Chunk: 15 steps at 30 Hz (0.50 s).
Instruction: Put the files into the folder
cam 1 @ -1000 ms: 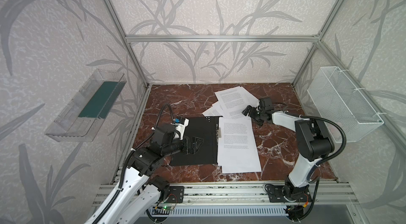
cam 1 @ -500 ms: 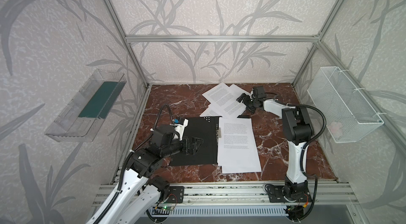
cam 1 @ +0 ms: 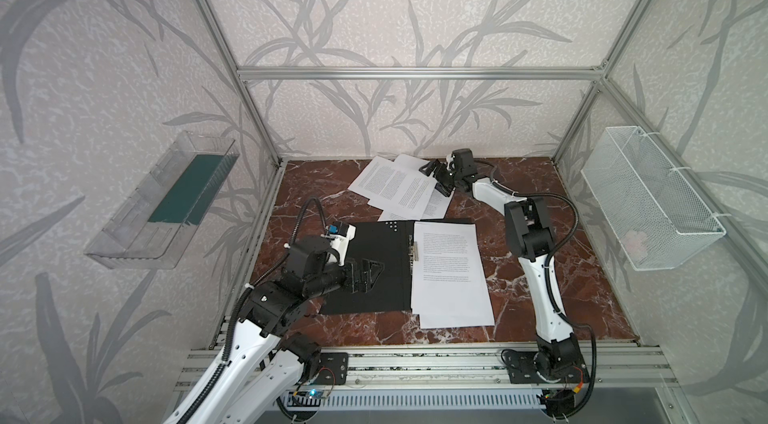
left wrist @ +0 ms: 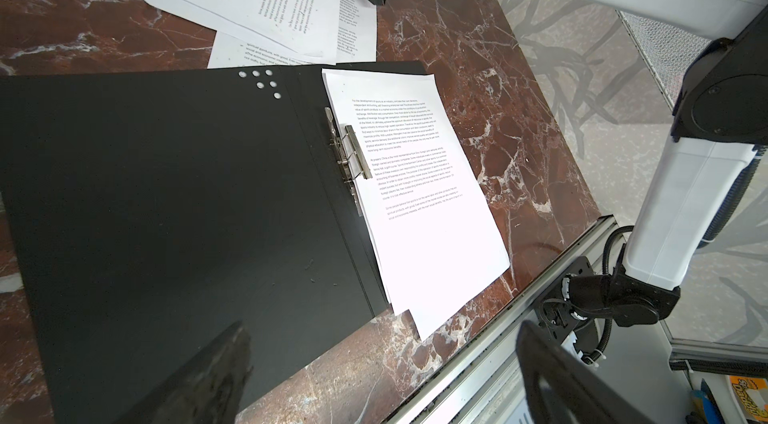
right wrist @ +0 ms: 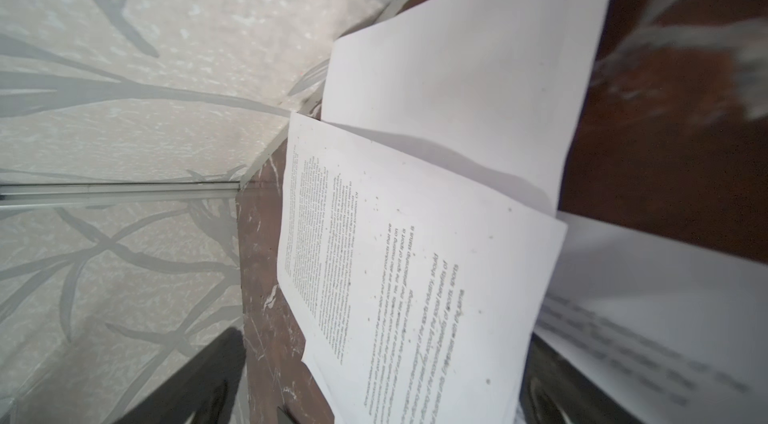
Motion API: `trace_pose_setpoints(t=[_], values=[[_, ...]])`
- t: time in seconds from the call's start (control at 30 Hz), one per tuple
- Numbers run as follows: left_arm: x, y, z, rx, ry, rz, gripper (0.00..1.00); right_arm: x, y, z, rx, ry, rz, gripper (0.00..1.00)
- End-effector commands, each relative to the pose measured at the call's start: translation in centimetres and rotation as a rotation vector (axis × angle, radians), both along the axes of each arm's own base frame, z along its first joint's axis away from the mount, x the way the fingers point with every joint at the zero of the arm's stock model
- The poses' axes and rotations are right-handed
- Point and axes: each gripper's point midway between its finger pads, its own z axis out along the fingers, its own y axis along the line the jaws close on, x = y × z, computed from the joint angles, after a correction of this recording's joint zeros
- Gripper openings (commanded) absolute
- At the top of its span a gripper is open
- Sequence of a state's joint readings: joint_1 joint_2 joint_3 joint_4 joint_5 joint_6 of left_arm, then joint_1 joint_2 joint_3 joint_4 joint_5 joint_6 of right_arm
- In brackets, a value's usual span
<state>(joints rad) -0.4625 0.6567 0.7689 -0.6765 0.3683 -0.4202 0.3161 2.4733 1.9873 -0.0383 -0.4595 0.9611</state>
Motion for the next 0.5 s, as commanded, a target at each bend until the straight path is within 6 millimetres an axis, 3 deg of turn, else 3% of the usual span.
trace_pose_setpoints(t=[0.0,0.1,0.17,0.33,0.4,0.47], values=[[0.0,0.1,-0.1,0.004,-0.01,-0.003,0.99,-0.7,-0.8,2.6,-0.064,-0.003,0.025,0.99],[0.0,0.1,-0.1,0.005,-0.011,-0.005,0.99,-2.7,-3.2,3.6,-0.247,0.022,0.021,0.99],[0.0,0.1,0.0,0.003,-0.012,-0.004,0.99,-4.4,-4.8,5.5,-0.353,-0.001,0.02,0.99],[-0.1,0.1,0.1,0.0,-0.015,-0.004,0.99,-11.7,-8.3,11.0,-0.594,-0.182,-0.007,0.99],[-0.1,0.1,0.1,-0.003,-0.018,-0.005,0.99,-15.7,-9.4,11.3,-0.544,-0.213,-0.049,0.99],[-0.1,0.1,0.2,-0.006,-0.02,-0.008,0.99,-19.2,-9.1,10.0,-0.344,-0.202,-0.022,0.99]])
